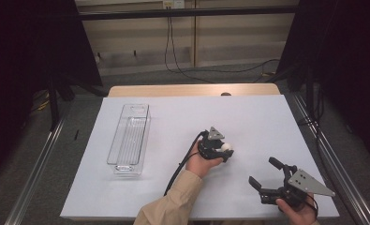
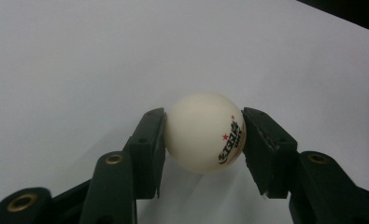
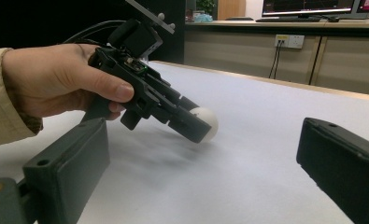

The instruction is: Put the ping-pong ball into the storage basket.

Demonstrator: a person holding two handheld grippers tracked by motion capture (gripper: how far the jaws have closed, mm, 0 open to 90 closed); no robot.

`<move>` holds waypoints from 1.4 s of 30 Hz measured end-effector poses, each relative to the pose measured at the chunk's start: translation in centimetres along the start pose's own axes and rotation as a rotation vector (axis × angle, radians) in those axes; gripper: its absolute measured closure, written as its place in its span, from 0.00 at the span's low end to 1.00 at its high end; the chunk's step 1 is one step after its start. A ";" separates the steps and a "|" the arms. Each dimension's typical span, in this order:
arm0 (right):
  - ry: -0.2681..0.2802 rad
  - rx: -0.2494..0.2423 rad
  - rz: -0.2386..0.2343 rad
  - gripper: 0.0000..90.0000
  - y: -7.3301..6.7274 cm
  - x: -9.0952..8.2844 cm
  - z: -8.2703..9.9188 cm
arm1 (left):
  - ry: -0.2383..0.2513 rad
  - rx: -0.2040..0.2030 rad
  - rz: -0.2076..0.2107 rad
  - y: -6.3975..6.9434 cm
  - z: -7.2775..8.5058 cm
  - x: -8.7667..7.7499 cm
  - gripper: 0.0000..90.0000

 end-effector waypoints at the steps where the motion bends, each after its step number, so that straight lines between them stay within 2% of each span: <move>1: 0.003 0.004 0.004 0.02 0.0 0.0 0.0 | -0.004 0.004 -0.001 0.0 0.0 -0.2 0.57; 6: 0.001 0.005 0.004 0.02 -0.1 0.0 0.0 | -0.006 0.000 -0.010 -0.1 -0.2 -0.8 0.57; 14: -0.001 -0.002 0.000 0.02 0.0 0.0 0.0 | 0.007 -0.001 0.000 -0.2 -0.4 -1.5 0.57; 18: -0.003 -0.003 0.001 0.02 0.0 0.0 0.0 | 0.010 -0.006 -0.011 -0.3 -0.5 -1.9 0.57; 19: -0.003 -0.003 0.001 0.02 0.0 0.0 0.0 | -0.004 -0.012 -0.021 -0.3 -0.5 -2.1 0.57; 20: -0.002 -0.002 -0.002 0.02 0.0 0.0 0.0 | 0.010 -0.014 -0.011 -0.3 -0.5 -2.1 0.57; 23: 0.002 -0.003 0.001 0.02 0.0 0.0 0.0 | 0.004 -0.011 -0.016 -0.5 -0.5 -2.4 0.57; 24: 0.001 -0.003 0.001 0.02 0.0 0.0 0.0 | 0.018 -0.023 -0.014 -0.4 -0.5 -2.4 0.57; 25: -0.001 -0.004 -0.002 0.02 0.0 0.0 0.0 | 0.006 -0.019 -0.016 -0.5 -0.6 -2.6 0.57; 33: 0.002 -0.005 0.004 0.02 0.0 0.1 0.0 | 0.015 -0.030 -0.028 -0.7 -0.6 -3.3 0.57; 35: 0.000 -0.004 0.003 0.02 0.0 0.1 0.1 | 0.023 -0.029 -0.020 -0.8 -0.7 -3.5 0.57; 42: -0.001 0.003 0.005 0.02 0.0 0.1 0.1 | 0.026 -0.038 -0.040 -1.0 -0.7 -4.4 0.57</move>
Point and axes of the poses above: each handheld gripper's, and its own axes: x roughly forward along the jaws, z roughly out of its underside, y roughly to its right, the point moved 3 cm from there along x, roughly forward along the jaws, and after that the axes turned 6 degrees about z, right-handed, at the moved point
